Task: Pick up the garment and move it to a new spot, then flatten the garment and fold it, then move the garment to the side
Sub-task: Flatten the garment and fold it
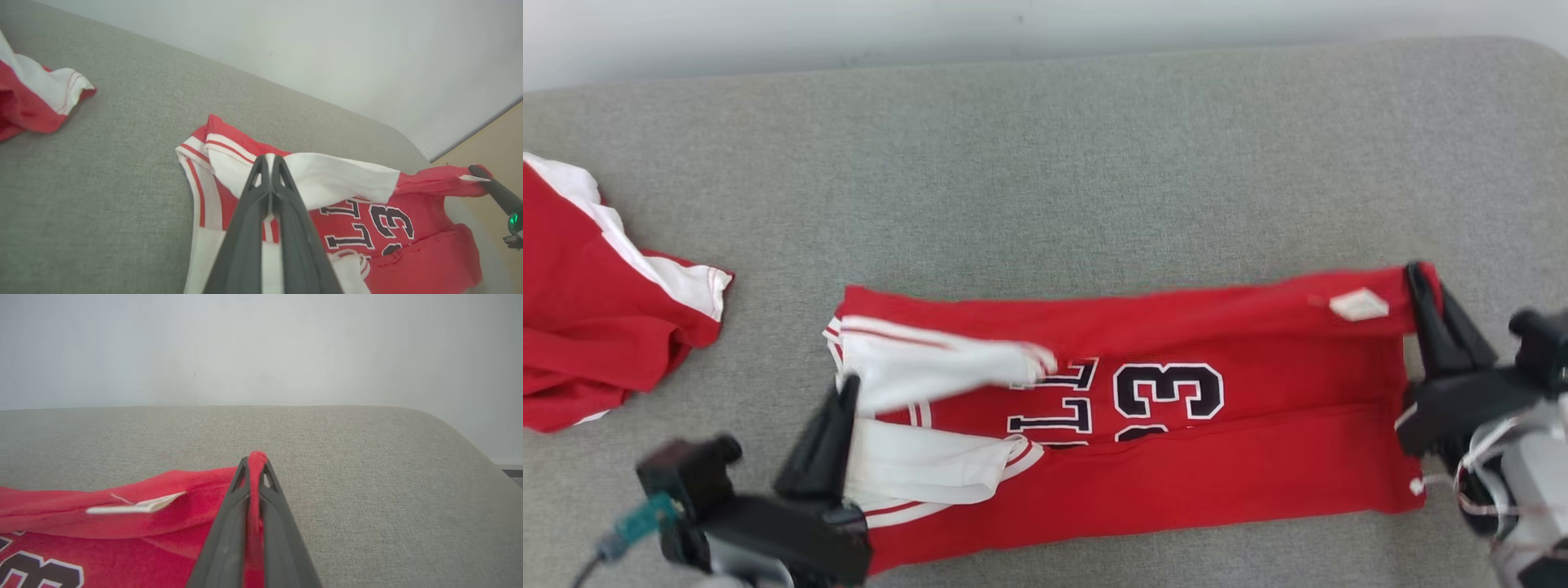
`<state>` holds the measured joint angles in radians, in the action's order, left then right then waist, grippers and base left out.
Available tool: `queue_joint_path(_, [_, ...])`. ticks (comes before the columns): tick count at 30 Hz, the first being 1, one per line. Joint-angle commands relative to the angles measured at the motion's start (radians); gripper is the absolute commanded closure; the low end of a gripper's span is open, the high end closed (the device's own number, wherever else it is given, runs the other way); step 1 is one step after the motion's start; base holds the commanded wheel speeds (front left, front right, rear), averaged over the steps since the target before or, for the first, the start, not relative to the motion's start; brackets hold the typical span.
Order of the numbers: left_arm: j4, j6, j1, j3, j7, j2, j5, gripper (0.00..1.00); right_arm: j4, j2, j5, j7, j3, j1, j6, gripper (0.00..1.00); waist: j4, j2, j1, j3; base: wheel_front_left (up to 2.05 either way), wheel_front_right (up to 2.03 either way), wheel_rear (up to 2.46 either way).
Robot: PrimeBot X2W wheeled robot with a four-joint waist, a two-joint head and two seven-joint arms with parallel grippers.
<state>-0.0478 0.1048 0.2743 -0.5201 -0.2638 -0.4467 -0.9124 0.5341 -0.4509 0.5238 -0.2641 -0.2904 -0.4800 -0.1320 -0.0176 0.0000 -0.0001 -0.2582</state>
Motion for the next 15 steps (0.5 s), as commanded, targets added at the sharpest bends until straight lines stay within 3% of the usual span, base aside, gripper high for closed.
queue_joint_path(1, [-0.003, -0.01, -0.032, 0.004, 0.0, 0.011, 0.017, 1.0, -0.021, 0.009, -0.012, 0.0, 0.021, 0.038, 0.002, 0.2, 0.004, 0.0, 0.0001, 0.007, 0.0, 0.0, 0.0])
queue_joint_path(2, [-0.011, -0.012, -0.047, 0.007, -0.001, 0.018, 0.029, 1.0, -0.036, 0.013, -0.015, 0.0, 0.04, 0.062, 0.002, 0.0, 0.006, 0.0, 0.0001, 0.009, 0.0, 0.0, 0.0])
queue_joint_path(3, [-0.017, -0.012, -0.058, 0.013, -0.001, 0.024, 0.042, 0.35, -0.054, 0.02, -0.018, 0.0, 0.053, 0.082, 0.002, 0.0, 0.007, 0.0, 0.0001, 0.01, 0.0, 0.0, 0.0])
queue_joint_path(4, [-0.017, -0.012, -0.058, 0.013, -0.001, 0.024, 0.042, 0.35, -0.054, 0.02, -0.018, 0.0, 0.053, 0.082, 0.002, 0.0, 0.007, 0.0, 0.0001, 0.01, 0.0, 0.0, 0.0])
queue_joint_path(5, [-0.022, -0.016, -0.07, 0.022, -0.001, 0.036, 0.045, 0.0, -0.069, 0.027, -0.021, 0.0, 0.067, 0.101, 0.002, 0.0, 0.008, 0.0, 0.0001, 0.011, 0.0, 0.0, 0.0])
queue_joint_path(9, [-0.034, -0.031, -0.107, 0.092, -0.001, 0.075, 0.097, 0.0, -0.116, 0.039, -0.021, 0.0, 0.107, 0.162, 0.002, 0.0, 0.01, 0.0, 0.0001, 0.014, 0.0, 0.0, 0.0])
queue_joint_path(15, [-0.004, -0.069, -0.173, 0.313, -0.001, 0.169, 0.292, 0.0, -0.124, 0.056, -0.019, 0.0, 0.13, 0.213, 0.002, 0.0, 0.005, 0.0, 0.0001, 0.026, 0.0, 0.0, 0.0])
